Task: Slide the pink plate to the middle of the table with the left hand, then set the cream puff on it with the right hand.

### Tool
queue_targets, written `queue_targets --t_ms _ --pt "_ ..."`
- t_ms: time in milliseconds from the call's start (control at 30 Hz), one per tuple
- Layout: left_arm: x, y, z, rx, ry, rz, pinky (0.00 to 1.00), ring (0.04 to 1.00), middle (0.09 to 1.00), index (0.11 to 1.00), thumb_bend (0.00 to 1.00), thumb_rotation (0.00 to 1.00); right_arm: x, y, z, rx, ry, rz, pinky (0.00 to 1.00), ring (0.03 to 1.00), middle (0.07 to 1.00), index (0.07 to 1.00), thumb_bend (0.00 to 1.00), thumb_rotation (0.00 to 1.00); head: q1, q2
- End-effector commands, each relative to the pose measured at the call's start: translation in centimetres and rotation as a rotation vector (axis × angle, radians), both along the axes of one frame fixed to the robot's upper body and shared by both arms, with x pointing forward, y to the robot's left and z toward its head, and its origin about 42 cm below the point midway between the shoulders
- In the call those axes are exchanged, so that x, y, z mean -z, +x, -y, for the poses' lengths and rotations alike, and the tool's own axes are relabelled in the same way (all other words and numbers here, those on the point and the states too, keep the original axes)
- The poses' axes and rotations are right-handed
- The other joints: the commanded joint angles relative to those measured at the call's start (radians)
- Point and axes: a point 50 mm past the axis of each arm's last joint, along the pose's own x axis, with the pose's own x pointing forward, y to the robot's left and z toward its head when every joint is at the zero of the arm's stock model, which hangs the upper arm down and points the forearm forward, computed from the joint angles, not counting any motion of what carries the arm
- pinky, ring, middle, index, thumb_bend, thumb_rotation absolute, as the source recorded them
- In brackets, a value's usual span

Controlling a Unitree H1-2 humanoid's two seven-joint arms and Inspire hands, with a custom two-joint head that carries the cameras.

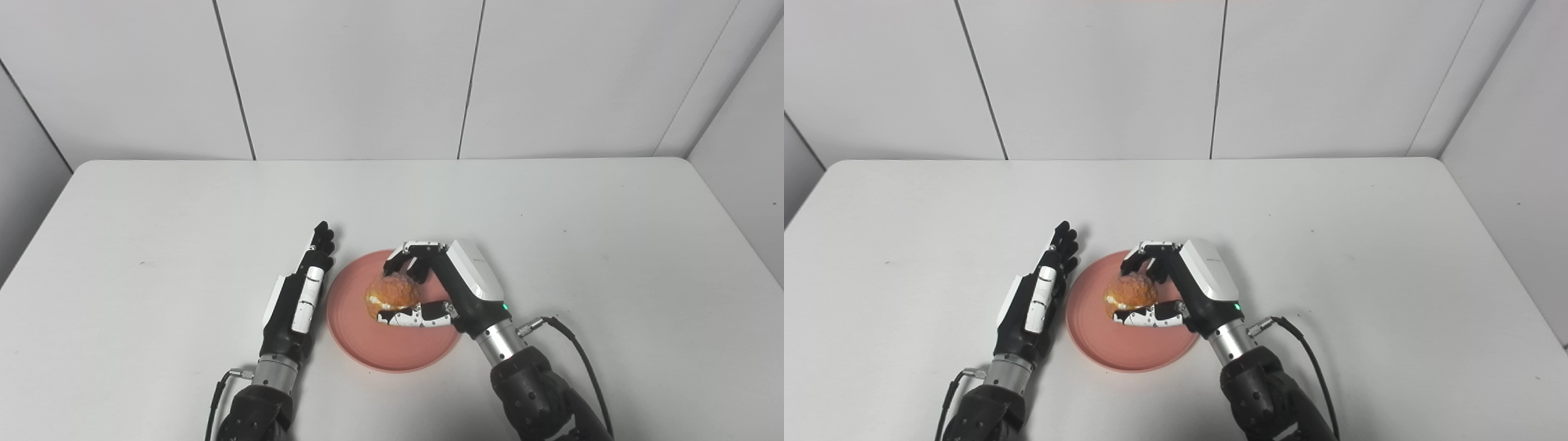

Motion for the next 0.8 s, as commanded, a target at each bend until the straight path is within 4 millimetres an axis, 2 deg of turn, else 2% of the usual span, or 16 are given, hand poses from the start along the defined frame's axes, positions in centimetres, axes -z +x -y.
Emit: queue_targets --t_ms 0,200,433,533,700,767 --pt "3.4 -2.3 0.4 -0.011 -0.015 -0.114 1.0 1.0 1.0 1.0 0.61 1.0 -1.2 0.2 -0.4 -0.04 0.007 0.074 0.39 0.441 0.522 0.451 0.51 0.0 0.002 0.001" --pt "3.5 -2.3 0.4 -0.008 -0.009 -0.107 1.0 1.0 1.0 1.0 0.6 1.0 0.3 0.5 -0.4 -0.058 -0.03 0.07 0.37 0.427 0.513 0.458 0.52 0.0 0.005 0.002" --pt "3.5 -2.3 0.4 -0.008 -0.004 -0.106 1.0 1.0 1.0 1.0 0.62 1.0 0.8 0.9 0.1 -0.045 -0.073 0.065 0.39 0.448 0.514 0.459 0.52 0.0 0.008 0.002" --pt "3.4 -2.3 0.5 -0.004 0.004 -0.096 0.99 1.0 1.0 1.0 0.61 1.0 0.7 0.9 0.3 -0.042 -0.08 0.08 0.43 0.494 0.511 0.469 0.52 0.0 0.008 0.002" --pt "3.4 -2.3 0.5 -0.004 0.004 -0.097 0.99 1.0 1.0 1.0 0.62 1.0 0.0 0.8 0.5 -0.029 -0.092 0.121 0.55 0.652 0.523 0.482 0.51 0.0 0.008 0.002" --pt "3.3 -2.3 0.5 -0.001 0.005 -0.098 1.0 1.0 1.0 1.0 0.62 1.0 -0.4 0.8 0.6 -0.029 -0.091 0.15 0.59 0.698 0.697 0.494 0.5 0.09 0.008 0.002"
